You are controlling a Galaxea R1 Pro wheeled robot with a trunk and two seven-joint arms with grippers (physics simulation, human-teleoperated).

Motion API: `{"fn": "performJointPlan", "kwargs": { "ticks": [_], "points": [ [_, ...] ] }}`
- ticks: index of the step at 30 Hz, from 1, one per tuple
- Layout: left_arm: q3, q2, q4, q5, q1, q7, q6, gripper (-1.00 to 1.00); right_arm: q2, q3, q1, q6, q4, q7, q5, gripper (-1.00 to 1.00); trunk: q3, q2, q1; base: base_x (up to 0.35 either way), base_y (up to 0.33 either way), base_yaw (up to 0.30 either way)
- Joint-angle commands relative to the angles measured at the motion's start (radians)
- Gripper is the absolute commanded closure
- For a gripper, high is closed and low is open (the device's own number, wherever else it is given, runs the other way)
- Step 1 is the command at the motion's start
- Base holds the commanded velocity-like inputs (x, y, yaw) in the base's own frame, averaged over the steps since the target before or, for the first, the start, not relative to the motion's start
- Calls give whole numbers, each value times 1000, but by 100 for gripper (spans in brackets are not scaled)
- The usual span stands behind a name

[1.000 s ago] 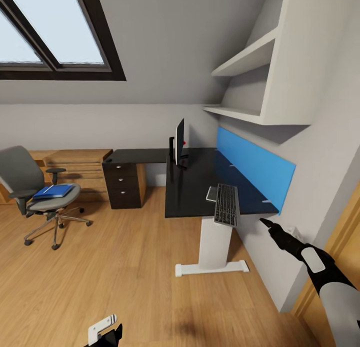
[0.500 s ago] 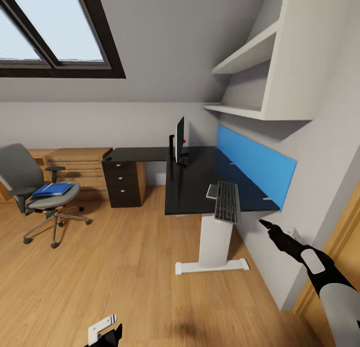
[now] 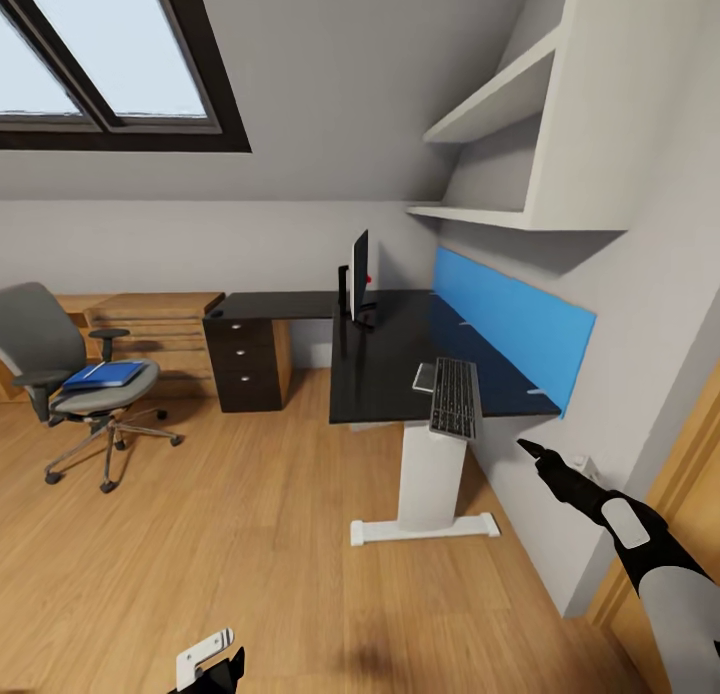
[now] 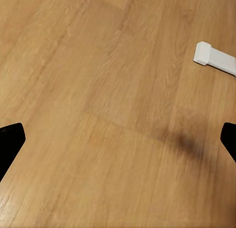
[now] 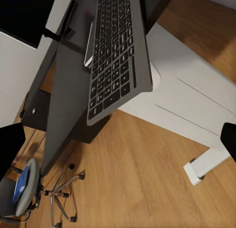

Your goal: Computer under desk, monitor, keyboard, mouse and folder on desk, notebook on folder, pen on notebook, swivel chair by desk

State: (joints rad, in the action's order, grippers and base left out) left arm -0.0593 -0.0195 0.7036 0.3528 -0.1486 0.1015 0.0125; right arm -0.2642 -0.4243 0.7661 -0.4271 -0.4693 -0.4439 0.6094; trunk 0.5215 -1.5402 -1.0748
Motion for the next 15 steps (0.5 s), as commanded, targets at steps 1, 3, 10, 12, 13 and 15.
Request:
{"fn": "performJointPlan", "kwargs": {
  "ticks": [1, 3, 10, 12, 13, 15],
  "points": [
    [0, -1, 0, 10, 0, 1, 1, -100, 0, -5, 1, -9, 0, -2, 5, -100, 4, -8, -4, 0, 0, 0],
    [0, -1, 0, 10, 0, 1, 1, -100, 0, -5, 1, -9, 0, -2, 5, -100, 11, -22, -12, 0, 0, 0],
    [0, -1, 0, 11, 0, 1, 1, -100, 0, -5, 0, -9, 0, -5, 5, -100, 32, -71, -38, 0, 0, 0],
    [0, -1, 0, 11, 0, 1, 1, -100, 0, -5, 0, -9, 0, -8, 5, -100, 39, -85, -46, 0, 0, 0],
    [0, -1, 0, 11, 0, 1, 1, -100, 0, -5, 0, -9, 1, -10, 5, -100, 42, -92, -50, 0, 0, 0],
    [0, 0, 0, 11, 0, 1, 1, -100, 0, -5, 0, -9, 3, -12, 6, -100, 48, -106, -58, 0, 0, 0]
  ]
}}
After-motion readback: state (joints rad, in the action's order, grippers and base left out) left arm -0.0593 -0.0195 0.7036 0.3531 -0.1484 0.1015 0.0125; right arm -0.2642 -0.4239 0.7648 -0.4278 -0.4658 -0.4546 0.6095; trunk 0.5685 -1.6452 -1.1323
